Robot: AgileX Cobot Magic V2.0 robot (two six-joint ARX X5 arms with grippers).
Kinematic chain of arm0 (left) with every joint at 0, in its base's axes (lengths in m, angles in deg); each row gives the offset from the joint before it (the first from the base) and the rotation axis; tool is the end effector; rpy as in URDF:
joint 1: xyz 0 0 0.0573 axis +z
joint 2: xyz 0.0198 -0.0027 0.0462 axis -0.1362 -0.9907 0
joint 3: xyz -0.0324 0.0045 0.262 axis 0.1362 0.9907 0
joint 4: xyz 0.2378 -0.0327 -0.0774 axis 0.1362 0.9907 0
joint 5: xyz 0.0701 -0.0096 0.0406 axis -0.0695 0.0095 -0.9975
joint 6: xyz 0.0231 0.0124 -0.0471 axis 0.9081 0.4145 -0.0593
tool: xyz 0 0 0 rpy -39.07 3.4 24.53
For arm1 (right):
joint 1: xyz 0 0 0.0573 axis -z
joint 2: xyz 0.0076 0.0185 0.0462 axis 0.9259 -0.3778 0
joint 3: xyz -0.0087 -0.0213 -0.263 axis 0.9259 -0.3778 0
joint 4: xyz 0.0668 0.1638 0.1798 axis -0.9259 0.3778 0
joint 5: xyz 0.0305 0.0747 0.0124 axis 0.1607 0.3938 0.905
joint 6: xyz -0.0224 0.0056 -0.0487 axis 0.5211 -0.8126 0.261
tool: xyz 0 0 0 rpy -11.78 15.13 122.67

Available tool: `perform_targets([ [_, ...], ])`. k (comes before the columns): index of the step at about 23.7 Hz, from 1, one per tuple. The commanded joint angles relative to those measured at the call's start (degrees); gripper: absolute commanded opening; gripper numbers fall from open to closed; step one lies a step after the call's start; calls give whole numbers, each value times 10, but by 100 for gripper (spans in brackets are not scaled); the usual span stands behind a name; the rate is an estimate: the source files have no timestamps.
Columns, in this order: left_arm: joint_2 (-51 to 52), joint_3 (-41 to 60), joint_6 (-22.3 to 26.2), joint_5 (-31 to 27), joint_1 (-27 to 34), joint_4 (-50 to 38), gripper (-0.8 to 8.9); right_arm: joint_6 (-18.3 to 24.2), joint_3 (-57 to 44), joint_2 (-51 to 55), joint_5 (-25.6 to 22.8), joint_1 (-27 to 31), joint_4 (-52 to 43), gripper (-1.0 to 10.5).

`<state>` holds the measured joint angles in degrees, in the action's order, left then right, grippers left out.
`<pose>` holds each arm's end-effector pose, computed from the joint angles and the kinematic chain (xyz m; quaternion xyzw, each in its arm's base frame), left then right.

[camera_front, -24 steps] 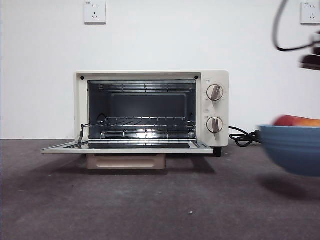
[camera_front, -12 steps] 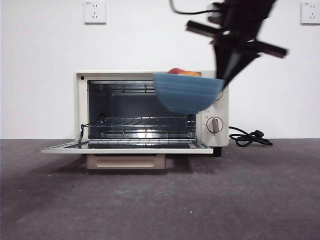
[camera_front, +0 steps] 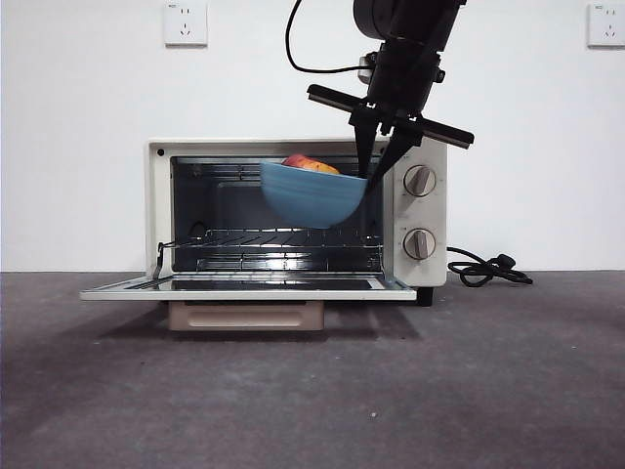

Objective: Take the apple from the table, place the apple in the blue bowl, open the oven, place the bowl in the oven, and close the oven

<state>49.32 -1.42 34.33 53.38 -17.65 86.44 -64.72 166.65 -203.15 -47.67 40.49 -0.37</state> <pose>0.0720 -0.0457 0.3258 -0.0389 0.3612 -0.3507 0.8632 0.3900 0.2040 0.2909 0.1352 0.5457 0.0859 0.8225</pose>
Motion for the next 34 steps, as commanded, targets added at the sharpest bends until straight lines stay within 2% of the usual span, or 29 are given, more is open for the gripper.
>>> perform_targets([
  [1, 2, 4, 5, -1, -1, 2, -6, -50, 4, -14, -5, 0, -16, -12],
  [7, 4, 4, 5, -1, -1, 13, -6, -94, 4, -23, -31, 0, -42, -12],
  [19, 4, 4, 5, -1, -1, 24, -6, -99, 4, -27, -48, 0, -51, -11],
  [24, 4, 4, 5, -1, -1, 35, -6, -99, 4, -27, -52, 0, -61, 20],
  [28, 4, 4, 5, -1, -1, 36, -6, -99, 4, -27, -56, 0, -57, 154],
  [34, 4, 4, 5, -1, -1, 38, -6, -98, 3, -27, -56, 0, -57, 161],
])
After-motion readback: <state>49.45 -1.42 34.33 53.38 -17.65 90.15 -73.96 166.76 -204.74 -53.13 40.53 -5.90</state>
